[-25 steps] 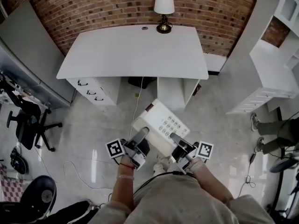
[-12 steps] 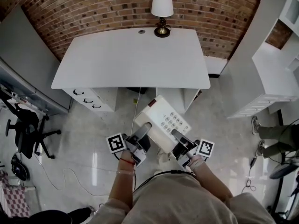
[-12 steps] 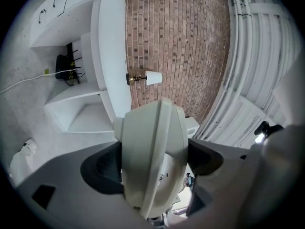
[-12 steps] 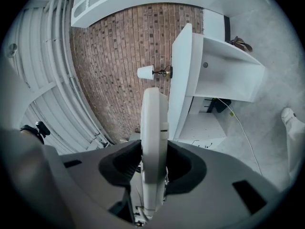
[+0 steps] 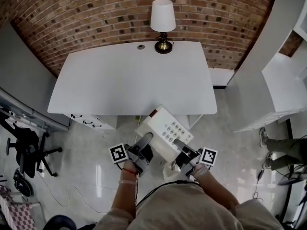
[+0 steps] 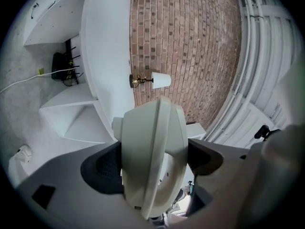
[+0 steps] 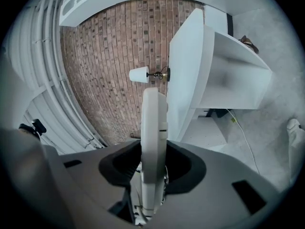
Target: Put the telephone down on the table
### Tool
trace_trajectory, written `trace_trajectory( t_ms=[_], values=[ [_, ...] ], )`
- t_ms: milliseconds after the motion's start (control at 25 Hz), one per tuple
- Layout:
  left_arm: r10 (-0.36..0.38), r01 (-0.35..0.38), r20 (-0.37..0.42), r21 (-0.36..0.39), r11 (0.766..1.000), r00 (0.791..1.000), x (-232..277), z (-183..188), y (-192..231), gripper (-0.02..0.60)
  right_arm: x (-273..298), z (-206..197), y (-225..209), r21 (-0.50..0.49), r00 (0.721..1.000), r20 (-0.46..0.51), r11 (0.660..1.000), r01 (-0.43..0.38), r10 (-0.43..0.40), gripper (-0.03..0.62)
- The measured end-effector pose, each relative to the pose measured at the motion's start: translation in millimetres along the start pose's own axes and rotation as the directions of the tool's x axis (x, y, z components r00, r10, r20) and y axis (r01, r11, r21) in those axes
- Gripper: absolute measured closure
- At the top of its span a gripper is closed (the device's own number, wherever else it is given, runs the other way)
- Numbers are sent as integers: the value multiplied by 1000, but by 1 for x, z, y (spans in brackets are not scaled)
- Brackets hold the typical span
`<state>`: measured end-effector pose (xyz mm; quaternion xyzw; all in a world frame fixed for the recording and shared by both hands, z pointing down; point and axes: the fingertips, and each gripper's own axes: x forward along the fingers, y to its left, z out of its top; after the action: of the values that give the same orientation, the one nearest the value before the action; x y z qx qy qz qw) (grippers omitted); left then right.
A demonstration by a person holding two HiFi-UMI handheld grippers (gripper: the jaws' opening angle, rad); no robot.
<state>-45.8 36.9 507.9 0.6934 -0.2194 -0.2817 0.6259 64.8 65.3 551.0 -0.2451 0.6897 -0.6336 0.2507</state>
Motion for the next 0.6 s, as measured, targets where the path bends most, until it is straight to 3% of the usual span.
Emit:
trace_trajectory(
  t_ms=[600],
  values=[
    [37, -35, 30, -51, 998, 999, 79, 58, 44, 181, 46, 89, -32, 21, 998, 14, 998, 67, -67, 447]
  ],
)
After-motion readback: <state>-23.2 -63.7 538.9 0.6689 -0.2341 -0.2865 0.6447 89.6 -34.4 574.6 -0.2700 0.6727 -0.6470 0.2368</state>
